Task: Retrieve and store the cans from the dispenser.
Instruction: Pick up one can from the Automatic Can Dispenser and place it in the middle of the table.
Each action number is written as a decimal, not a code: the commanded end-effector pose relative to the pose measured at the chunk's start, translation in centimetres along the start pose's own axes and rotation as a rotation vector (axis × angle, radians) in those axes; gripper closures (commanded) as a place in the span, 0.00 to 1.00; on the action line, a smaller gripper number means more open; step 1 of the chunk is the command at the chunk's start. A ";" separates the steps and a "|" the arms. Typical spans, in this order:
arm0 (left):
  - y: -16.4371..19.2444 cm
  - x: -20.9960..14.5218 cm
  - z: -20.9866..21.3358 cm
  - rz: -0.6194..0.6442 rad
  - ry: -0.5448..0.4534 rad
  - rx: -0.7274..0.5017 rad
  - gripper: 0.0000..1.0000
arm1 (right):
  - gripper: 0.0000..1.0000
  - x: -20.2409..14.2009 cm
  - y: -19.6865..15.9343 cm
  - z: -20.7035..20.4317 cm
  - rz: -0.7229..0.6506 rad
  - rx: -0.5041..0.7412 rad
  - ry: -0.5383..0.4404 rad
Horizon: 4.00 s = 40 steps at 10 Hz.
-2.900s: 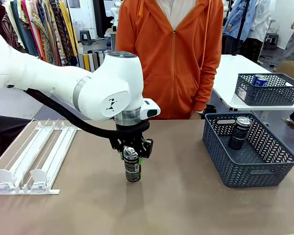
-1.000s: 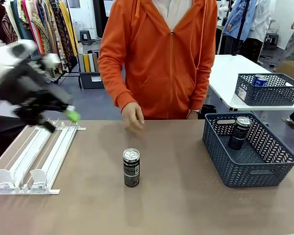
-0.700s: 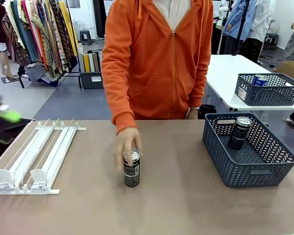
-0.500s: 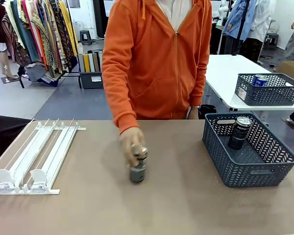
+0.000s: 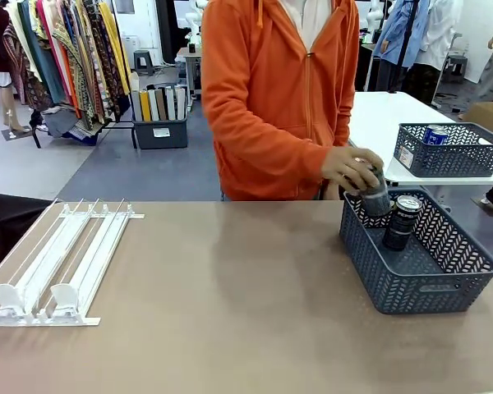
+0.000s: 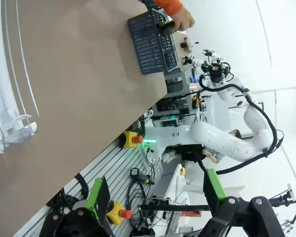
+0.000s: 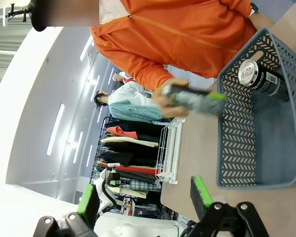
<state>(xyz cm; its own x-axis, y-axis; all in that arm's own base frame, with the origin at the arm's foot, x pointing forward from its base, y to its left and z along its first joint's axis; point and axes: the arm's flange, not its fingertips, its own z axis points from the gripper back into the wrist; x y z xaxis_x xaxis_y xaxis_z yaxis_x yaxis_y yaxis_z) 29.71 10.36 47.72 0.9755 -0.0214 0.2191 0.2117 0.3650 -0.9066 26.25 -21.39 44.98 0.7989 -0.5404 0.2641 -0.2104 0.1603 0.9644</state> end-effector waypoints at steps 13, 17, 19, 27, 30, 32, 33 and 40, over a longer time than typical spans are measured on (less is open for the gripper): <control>-0.6 -0.2 0.1 0.000 -0.004 -0.010 0.00 | 0.00 0.3 0.4 -0.2 0.001 0.020 -0.014; -0.6 -0.2 0.1 0.000 -0.004 -0.010 0.00 | 0.00 0.3 0.4 -0.2 0.001 0.020 -0.014; -0.6 -0.2 0.1 0.000 -0.004 -0.010 0.00 | 0.00 0.3 0.4 -0.2 0.001 0.020 -0.014; -0.6 -0.2 0.1 0.000 -0.004 -0.010 0.00 | 0.00 0.3 0.4 -0.2 0.001 0.020 -0.014; -0.6 -0.2 0.1 0.000 -0.004 -0.010 0.00 | 0.00 0.3 0.4 -0.2 0.001 0.020 -0.014; -0.6 -0.2 0.1 0.000 -0.004 -0.010 0.00 | 0.00 0.3 0.4 -0.2 0.001 0.020 -0.014; -0.6 -0.2 0.1 0.000 -0.004 -0.010 0.00 | 0.00 0.3 0.4 -0.2 0.001 0.020 -0.014; -0.6 -0.2 0.1 0.000 -0.004 -0.010 0.00 | 0.00 0.3 0.4 -0.2 0.001 0.020 -0.014</control>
<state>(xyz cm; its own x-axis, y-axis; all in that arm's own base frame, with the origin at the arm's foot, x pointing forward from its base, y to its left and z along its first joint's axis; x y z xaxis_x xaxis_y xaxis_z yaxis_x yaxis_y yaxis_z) 29.40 10.40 47.96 0.9761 -0.0227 0.2162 0.2092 0.3690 -0.9056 26.25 -21.39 44.98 0.7989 -0.5404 0.2641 -0.2104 0.1603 0.9644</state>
